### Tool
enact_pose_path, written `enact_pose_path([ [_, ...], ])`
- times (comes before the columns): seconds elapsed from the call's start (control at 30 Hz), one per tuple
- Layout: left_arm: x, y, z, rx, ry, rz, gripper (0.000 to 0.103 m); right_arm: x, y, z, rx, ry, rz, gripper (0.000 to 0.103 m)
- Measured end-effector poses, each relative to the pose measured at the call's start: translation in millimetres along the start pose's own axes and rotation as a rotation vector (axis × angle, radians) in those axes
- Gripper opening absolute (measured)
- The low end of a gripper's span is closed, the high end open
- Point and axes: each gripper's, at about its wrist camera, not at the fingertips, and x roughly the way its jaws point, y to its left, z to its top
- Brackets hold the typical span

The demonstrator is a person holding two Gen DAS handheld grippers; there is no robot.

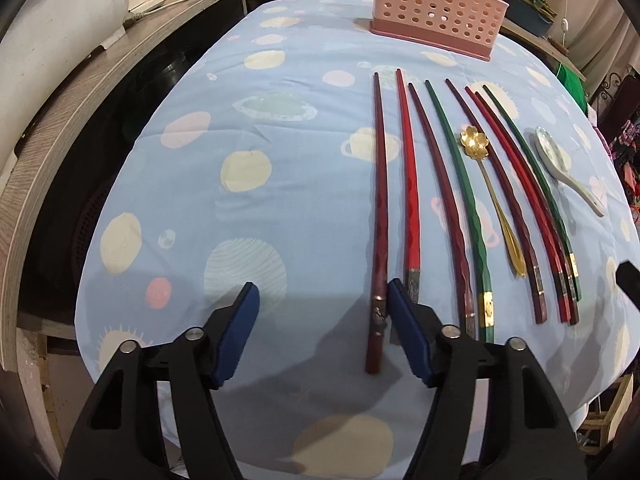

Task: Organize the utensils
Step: 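Close the left tool on a dark red chopstick while the right tool grasps the white spoon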

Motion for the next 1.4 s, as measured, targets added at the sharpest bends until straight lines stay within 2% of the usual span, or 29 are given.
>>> enact_pose_path([
  [0.13, -3, 2, -1, -0.004, -0.002, -0.006, 0.041, 2, 0, 13, -0.002, -0.028, 0.011, 0.095],
  [0.27, -3, 3, 3, -0.01, -0.004, -0.021, 0.016, 9, -1, 30, 0.003, -0.052, 0.021, 0.086],
  [0.3, -2, 3, 4, -0.01, -0.004, -0.022, 0.012, 12, -2, 34, 0.01, -0.056, 0.031, 0.081],
  [0.47, 0, -2, 7, 0.005, -0.009, -0.018, 0.008, 31, -8, 49, 0.059, -0.027, 0.095, 0.058],
  [0.53, 0, -3, 7, 0.007, -0.009, -0.015, 0.008, 40, -10, 52, 0.081, -0.006, 0.124, 0.044],
  [0.7, 0, -2, 8, 0.004, -0.005, -0.021, 0.008, 61, -8, 51, 0.087, 0.046, 0.152, 0.03],
  [0.9, 1, -3, 8, 0.009, -0.006, -0.014, 0.008, 73, -5, 46, 0.09, 0.082, 0.172, 0.022],
  [1.13, 1, -3, 8, 0.004, -0.005, -0.013, 0.008, 75, 0, 42, 0.081, 0.088, 0.193, 0.022],
  [1.27, 2, -3, 8, 0.004, -0.005, -0.012, 0.008, 73, 5, 37, 0.053, 0.078, 0.17, 0.021],
  [1.4, 2, -4, 8, 0.004, -0.007, -0.01, 0.008, 71, 5, 33, 0.039, 0.063, 0.144, 0.013],
])
